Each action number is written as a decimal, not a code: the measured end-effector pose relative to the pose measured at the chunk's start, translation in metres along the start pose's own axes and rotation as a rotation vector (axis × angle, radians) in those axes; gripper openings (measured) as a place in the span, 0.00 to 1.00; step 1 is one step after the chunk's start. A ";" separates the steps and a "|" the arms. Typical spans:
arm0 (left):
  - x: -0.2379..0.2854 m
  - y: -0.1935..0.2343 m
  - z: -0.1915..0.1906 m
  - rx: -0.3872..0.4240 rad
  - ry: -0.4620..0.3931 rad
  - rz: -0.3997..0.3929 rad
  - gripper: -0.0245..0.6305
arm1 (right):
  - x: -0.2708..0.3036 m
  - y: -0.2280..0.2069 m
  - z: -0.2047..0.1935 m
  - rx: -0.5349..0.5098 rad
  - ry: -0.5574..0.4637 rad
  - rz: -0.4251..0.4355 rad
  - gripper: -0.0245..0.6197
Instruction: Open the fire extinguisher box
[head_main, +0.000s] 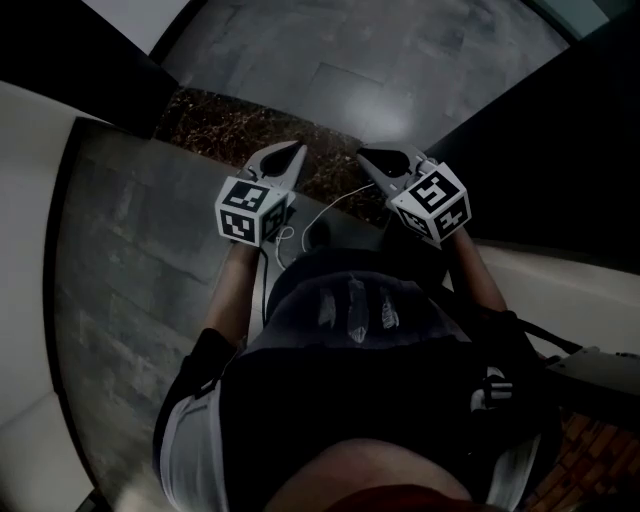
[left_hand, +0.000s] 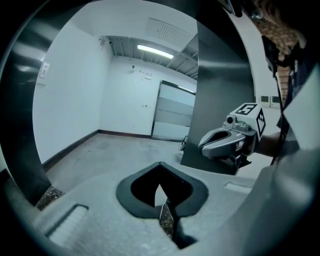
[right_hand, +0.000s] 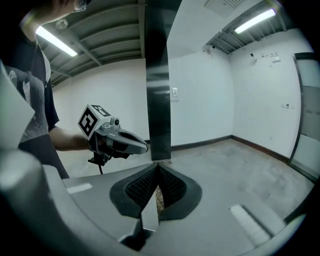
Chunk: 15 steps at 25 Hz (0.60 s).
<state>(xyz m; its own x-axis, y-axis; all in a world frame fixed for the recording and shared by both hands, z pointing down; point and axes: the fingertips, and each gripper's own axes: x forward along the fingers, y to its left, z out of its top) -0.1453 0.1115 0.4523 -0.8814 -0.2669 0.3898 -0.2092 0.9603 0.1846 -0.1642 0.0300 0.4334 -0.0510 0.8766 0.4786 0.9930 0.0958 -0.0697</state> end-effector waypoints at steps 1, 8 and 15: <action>-0.001 0.013 0.003 -0.002 -0.004 0.006 0.04 | 0.010 -0.003 0.006 0.017 -0.003 0.003 0.04; 0.003 0.070 0.019 -0.026 0.012 -0.005 0.04 | 0.058 -0.031 0.027 0.137 0.023 0.013 0.04; 0.021 0.092 0.022 -0.040 0.049 -0.010 0.04 | 0.082 -0.051 0.030 0.253 0.025 0.056 0.04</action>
<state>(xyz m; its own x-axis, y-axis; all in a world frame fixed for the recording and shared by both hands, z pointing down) -0.1921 0.1963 0.4571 -0.8570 -0.2814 0.4316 -0.2004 0.9538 0.2241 -0.2218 0.1111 0.4499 0.0089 0.8721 0.4892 0.9357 0.1653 -0.3116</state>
